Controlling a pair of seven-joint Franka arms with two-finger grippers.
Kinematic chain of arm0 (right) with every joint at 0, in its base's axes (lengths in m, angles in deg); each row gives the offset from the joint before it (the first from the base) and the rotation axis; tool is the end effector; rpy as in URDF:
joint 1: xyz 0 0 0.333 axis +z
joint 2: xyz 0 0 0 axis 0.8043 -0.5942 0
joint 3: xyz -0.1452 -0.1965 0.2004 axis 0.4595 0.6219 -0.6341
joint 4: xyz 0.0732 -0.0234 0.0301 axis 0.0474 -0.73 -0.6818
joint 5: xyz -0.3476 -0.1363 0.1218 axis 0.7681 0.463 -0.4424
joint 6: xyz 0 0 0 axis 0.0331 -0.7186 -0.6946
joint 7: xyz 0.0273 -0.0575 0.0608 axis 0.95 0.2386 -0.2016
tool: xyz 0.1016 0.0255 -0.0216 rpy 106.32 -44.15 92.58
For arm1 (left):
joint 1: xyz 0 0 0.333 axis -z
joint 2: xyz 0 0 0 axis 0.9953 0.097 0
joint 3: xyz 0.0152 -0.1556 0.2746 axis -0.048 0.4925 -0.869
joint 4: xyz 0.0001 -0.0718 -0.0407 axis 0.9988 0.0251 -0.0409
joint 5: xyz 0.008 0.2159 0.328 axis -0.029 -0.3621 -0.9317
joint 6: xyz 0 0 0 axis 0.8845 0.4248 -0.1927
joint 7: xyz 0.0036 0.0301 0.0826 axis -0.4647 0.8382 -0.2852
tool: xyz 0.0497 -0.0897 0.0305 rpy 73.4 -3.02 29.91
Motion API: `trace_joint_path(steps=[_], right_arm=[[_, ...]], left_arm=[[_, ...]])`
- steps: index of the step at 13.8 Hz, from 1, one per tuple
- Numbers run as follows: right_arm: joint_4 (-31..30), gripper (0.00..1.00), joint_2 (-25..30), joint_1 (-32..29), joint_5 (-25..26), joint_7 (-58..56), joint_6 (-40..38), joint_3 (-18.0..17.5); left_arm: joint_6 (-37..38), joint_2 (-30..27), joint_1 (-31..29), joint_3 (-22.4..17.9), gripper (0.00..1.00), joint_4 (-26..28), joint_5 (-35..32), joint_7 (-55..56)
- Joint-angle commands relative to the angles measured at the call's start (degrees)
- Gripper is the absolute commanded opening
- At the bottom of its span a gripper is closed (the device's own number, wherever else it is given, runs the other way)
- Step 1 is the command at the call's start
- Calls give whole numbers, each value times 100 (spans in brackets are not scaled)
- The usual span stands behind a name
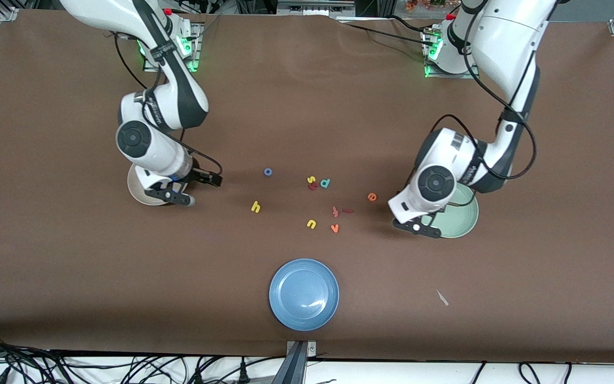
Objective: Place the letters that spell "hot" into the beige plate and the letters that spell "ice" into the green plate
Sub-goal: 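Drop the orange letter on the cream plate while the left gripper places teal c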
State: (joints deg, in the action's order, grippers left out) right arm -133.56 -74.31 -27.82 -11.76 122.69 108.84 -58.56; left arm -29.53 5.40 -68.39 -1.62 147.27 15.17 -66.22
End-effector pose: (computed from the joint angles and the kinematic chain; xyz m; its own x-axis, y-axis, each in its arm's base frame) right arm 0.5667 0.2405 0.2679 0.9492 -0.2916 -0.1182 -0.2992 -0.9528 -0.0518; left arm 0.6203 -0.2021 0.2275 0.9438 -0.2506 -0.2154 -0.2838 -0.9486 -0.1398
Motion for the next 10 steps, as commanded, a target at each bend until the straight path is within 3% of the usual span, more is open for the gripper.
trace_joint_path(steps=[1,3,4,5,8,10], right_arm=[[1021,100,-840,38,-121,685,-193,-249],[1303,100,-1061,187,-120,932,-185,-250],[1452,100,-1201,222,-129,1064,-185,-250],[1706,100,-1403,284,-112,1265,-185,-267],[2445,100,-1992,522,-50,1750,-185,-258],[2491,100,-2116,530,-41,1751,-132,-258]], left_arm=[[62,-95,-101,66,9,208,-199,-207],[53,-95,-224,75,22,340,-199,-226],[62,-95,-207,75,48,358,-199,-217],[71,-95,-198,75,99,367,-199,-208],[229,-113,-111,127,100,288,-190,-156],[291,-174,-23,329,100,149,-182,-138]])
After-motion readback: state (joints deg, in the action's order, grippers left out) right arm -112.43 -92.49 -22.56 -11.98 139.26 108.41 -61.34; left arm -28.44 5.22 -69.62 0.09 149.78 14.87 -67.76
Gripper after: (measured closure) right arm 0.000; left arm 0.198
